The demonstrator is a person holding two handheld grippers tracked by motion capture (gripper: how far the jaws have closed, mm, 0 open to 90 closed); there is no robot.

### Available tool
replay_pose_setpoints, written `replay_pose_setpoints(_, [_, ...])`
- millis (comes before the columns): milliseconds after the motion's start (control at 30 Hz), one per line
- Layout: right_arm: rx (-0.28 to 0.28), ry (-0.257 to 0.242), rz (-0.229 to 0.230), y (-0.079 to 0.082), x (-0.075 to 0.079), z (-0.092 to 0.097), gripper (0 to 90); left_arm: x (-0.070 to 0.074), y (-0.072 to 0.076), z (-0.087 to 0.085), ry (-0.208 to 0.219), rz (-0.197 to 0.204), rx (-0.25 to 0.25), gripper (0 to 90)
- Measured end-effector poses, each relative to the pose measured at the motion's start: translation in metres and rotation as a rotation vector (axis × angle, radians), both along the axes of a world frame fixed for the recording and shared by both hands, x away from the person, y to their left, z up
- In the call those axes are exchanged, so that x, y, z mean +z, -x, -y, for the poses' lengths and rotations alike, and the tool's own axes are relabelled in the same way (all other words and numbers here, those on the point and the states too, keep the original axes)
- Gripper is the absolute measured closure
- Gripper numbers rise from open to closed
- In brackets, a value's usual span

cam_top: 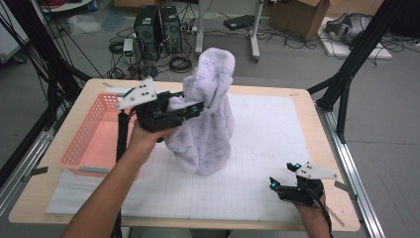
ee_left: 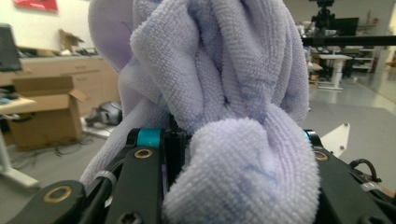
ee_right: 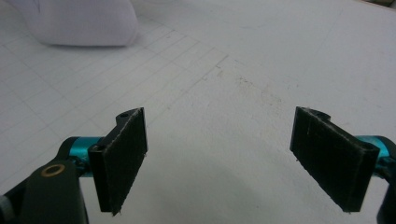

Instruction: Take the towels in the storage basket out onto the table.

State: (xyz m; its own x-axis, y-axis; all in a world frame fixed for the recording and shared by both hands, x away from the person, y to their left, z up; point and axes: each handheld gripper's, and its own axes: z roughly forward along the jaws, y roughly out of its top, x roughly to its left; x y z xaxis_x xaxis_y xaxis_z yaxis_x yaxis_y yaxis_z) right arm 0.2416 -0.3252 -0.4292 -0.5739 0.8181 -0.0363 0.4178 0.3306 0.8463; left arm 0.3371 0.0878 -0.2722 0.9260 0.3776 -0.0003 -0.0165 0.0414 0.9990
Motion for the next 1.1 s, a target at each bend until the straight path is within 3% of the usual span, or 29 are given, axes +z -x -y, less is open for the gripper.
replay_pose_setpoints(133, [-0.006, -0.003, 0.001, 0.000, 0.000, 0.002, 18.1, -0.022, -0.006, 0.031, -0.049, -0.038, -0.037, 61.4])
replay_pose_setpoints(333, [-0.012, -0.007, -0.003, -0.002, -0.001, 0.005, 18.1, -0.070, -0.014, 0.074, -0.132, -0.129, -0.077, 60.0])
replay_pose_setpoints(533, [-0.012, -0.010, -0.011, -0.003, -0.003, 0.006, 18.1, -0.112, -0.025, 0.090, -0.153, -0.223, -0.058, 58.0])
replay_pose_setpoints(600, [-0.010, -0.006, -0.015, -0.003, -0.004, 0.006, 18.1, -0.123, -0.031, 0.091, -0.189, -0.259, -0.037, 56.0])
replay_pose_setpoints(633, [-0.010, -0.002, -0.017, -0.004, -0.004, 0.005, 18.1, -0.127, -0.033, 0.092, -0.212, -0.267, -0.019, 51.6])
replay_pose_setpoints(733, [-0.008, -0.002, -0.027, -0.005, -0.005, 0.004, 18.1, -0.140, -0.042, 0.092, -0.331, -0.354, 0.103, 34.1])
replay_pose_setpoints(767, [-0.008, -0.002, -0.027, -0.005, -0.005, 0.004, 18.1, -0.141, -0.043, 0.090, -0.368, -0.362, 0.160, 34.1])
replay_pose_setpoints(800, [-0.006, 0.000, -0.026, -0.005, -0.006, 0.004, 18.1, -0.140, -0.044, 0.086, -0.391, -0.362, 0.206, 28.3])
replay_pose_setpoints(867, [-0.005, 0.002, -0.028, -0.005, -0.006, 0.003, 18.1, -0.134, -0.044, 0.076, -0.375, -0.369, 0.281, 24.5])
replay_pose_setpoints(933, [-0.004, 0.004, -0.030, -0.006, -0.007, 0.003, 18.1, -0.125, -0.042, 0.064, -0.348, -0.337, 0.344, 22.6])
replay_pose_setpoints(1033, [-0.001, 0.007, -0.030, -0.007, -0.007, 0.000, 18.0, -0.114, -0.038, 0.045, -0.298, -0.295, 0.397, 23.4])
replay_pose_setpoints(1100, [-0.001, 0.008, -0.030, -0.008, -0.007, -0.002, 18.1, -0.110, -0.034, 0.032, -0.263, -0.297, 0.403, 23.1])
